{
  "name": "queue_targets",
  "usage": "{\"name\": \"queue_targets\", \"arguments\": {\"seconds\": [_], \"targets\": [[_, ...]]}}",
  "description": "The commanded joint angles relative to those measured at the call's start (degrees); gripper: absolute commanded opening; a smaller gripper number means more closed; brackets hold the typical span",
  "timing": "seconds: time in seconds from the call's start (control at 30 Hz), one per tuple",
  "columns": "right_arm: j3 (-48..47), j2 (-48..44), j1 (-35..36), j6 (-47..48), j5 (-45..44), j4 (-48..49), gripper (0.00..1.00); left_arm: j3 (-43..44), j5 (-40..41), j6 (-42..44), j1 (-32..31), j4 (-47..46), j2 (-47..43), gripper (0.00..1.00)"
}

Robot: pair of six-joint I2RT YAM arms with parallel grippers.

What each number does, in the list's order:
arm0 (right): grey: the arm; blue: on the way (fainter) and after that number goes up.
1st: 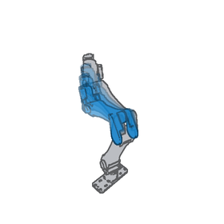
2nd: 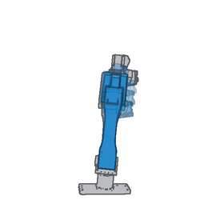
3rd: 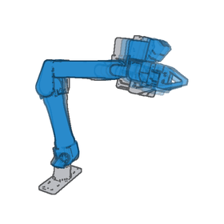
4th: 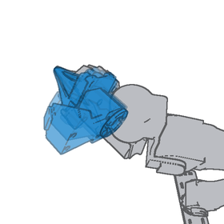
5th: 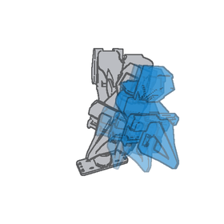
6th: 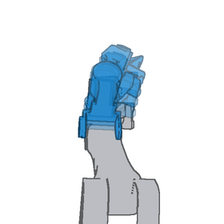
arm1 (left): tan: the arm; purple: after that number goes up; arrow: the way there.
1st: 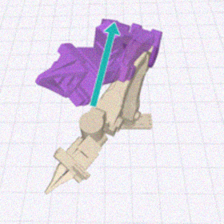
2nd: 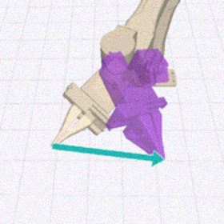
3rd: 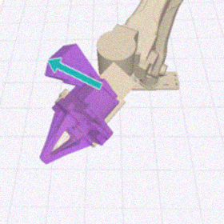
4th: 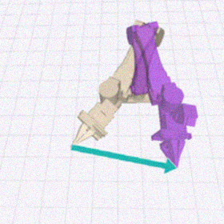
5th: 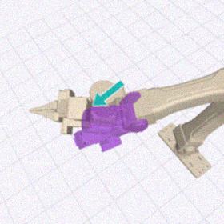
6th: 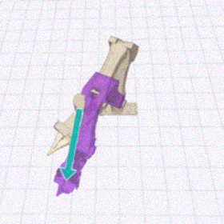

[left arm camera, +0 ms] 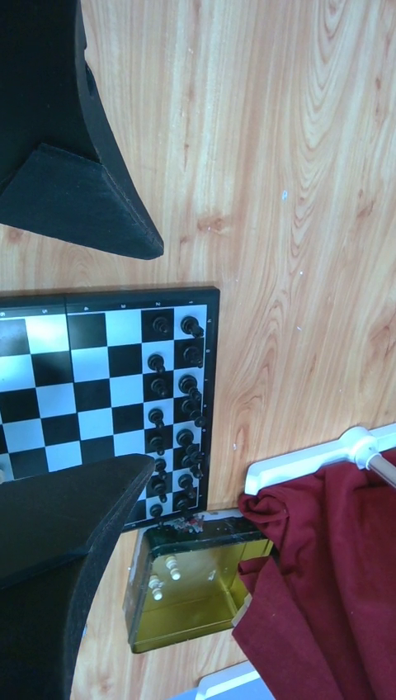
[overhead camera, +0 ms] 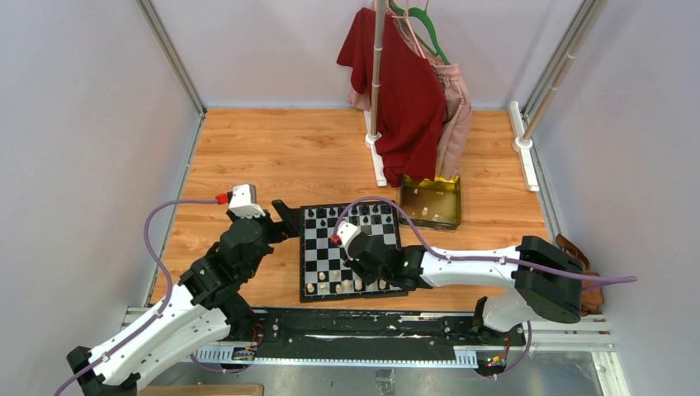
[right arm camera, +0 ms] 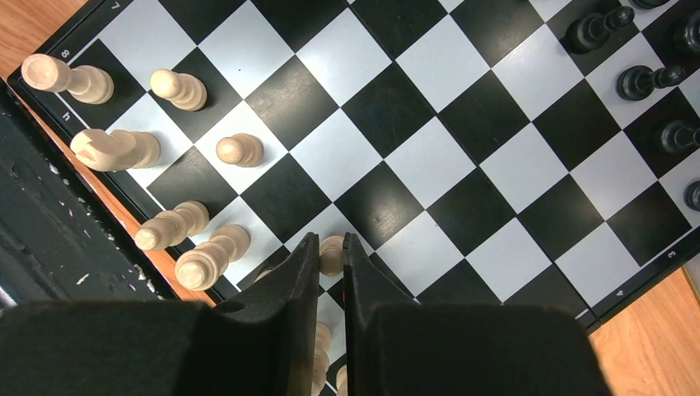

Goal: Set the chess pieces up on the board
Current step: Place the chess piece on the chessboard.

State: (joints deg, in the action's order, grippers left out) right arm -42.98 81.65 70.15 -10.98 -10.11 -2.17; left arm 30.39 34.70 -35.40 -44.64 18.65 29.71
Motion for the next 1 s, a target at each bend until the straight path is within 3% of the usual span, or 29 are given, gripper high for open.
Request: {"name": "queue_targets", "arguments": {"seconds": [0.0,0.2,0.6,0.97], "targets": [[0.31,1.09,0.76,-0.28,-0.45,1.03,0.08,-0.42,0.22,-0.39,0.43,-2.15,0.48,0.94],[0.18,1.45,0.75,-0.05,-0.57,1.17,0.11,-0.51,0.23,-0.34,0.48,-2.39,0.83,0.94],[-0.65,-0.21,0.70,0.68,-1.27,-0.12,0.38,-0.38,0.02,-0.29,0.43,-3.00,1.70,0.94],[-4.30,-5.11,0.16,3.16,-5.67,-4.51,0.40,0.37,0.03,-0.13,0.43,-3.57,3.01,0.94]]}}
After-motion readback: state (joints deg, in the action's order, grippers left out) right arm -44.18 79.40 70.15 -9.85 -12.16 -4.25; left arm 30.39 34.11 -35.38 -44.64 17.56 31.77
